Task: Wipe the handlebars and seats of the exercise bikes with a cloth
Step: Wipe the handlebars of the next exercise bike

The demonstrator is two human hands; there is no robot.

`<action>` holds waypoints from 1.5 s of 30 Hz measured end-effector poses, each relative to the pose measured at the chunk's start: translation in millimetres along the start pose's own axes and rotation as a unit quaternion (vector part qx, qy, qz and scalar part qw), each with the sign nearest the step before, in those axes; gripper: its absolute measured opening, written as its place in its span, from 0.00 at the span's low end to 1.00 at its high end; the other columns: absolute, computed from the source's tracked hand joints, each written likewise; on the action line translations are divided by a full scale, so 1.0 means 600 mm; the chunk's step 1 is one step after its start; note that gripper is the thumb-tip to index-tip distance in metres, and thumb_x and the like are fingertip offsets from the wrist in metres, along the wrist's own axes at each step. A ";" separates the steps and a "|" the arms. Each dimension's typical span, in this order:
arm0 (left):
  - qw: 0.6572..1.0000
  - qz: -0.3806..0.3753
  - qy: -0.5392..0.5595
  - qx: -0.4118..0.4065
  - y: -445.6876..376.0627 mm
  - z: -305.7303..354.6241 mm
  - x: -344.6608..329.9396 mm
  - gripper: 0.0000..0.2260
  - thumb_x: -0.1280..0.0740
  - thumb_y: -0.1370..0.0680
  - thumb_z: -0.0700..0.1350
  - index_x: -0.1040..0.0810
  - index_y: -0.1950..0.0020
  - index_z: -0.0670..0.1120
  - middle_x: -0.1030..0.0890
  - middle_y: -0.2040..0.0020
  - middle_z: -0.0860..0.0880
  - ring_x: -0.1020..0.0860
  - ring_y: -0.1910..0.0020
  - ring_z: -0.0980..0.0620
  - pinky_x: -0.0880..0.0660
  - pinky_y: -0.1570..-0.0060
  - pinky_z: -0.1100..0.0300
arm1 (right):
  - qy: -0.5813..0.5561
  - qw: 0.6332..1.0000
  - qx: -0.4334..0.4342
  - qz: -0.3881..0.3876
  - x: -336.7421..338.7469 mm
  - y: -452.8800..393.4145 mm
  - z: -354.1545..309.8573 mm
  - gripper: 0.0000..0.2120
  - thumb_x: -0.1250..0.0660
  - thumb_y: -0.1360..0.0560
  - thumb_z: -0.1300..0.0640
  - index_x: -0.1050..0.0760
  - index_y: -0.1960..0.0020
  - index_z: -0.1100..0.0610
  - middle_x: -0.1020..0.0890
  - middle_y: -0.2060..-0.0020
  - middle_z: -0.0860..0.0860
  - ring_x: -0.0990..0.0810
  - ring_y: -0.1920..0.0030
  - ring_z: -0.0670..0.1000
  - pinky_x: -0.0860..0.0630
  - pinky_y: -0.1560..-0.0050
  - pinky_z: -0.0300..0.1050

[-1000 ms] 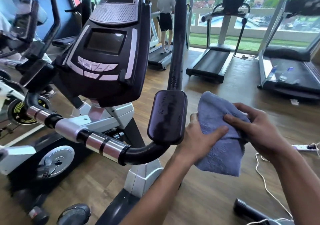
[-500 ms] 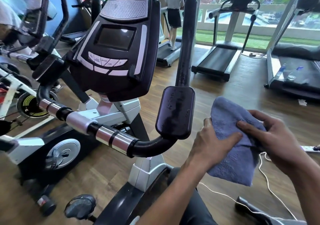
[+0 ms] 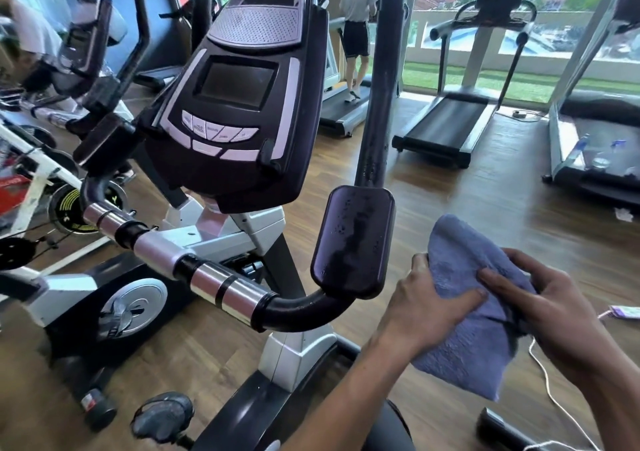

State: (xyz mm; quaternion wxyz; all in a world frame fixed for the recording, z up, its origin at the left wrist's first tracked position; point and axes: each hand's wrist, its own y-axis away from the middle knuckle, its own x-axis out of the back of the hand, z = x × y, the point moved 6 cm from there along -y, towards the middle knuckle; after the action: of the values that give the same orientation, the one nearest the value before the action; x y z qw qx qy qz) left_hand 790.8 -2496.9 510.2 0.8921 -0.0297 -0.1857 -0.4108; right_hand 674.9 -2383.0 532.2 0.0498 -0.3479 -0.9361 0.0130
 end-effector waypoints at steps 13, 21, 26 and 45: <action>0.999 -0.010 0.004 0.038 -0.050 0.003 -0.035 0.26 0.26 0.26 0.60 0.31 0.35 0.48 0.20 0.37 0.45 0.22 0.38 0.44 0.24 0.39 0.50 | 0.014 0.999 -0.028 -0.027 0.025 -0.055 0.011 0.12 0.28 0.26 0.57 0.17 0.44 0.53 0.12 0.52 0.57 0.14 0.55 0.53 0.21 0.62 0.44; 0.999 0.030 0.022 0.027 -0.097 0.013 -0.024 0.30 0.31 0.26 0.70 0.28 0.37 0.48 0.19 0.38 0.47 0.21 0.39 0.46 0.24 0.39 0.48 | 0.044 0.998 0.010 -0.032 0.026 -0.106 0.002 0.13 0.28 0.29 0.50 0.17 0.45 0.51 0.13 0.55 0.56 0.15 0.56 0.51 0.23 0.66 0.39; 0.990 0.099 0.103 -0.014 -0.116 0.022 0.009 0.20 0.30 0.23 0.64 0.22 0.47 0.47 0.15 0.50 0.50 0.17 0.49 0.51 0.21 0.49 0.51 | 0.042 0.999 0.016 -0.024 0.019 -0.127 -0.011 0.13 0.27 0.26 0.48 0.17 0.44 0.51 0.14 0.57 0.60 0.18 0.62 0.54 0.27 0.63 0.48; 0.954 0.125 -0.105 -0.250 -0.100 -0.014 0.066 0.36 0.26 0.30 0.55 0.34 0.23 0.59 0.37 0.22 0.58 0.42 0.22 0.62 0.48 0.23 0.61 | 0.351 0.920 0.086 -0.155 -0.038 -0.155 -0.109 0.06 0.19 0.32 0.49 0.14 0.59 0.40 0.14 0.64 0.40 0.19 0.62 0.40 0.22 0.55 0.42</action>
State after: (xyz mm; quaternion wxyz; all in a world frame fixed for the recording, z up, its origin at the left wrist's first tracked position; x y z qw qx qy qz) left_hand 772.5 -2566.8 510.8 0.8757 -0.3177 -0.1646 -0.3242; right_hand 638.3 -2468.9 600.7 0.4060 -0.1752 -0.8961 -0.0377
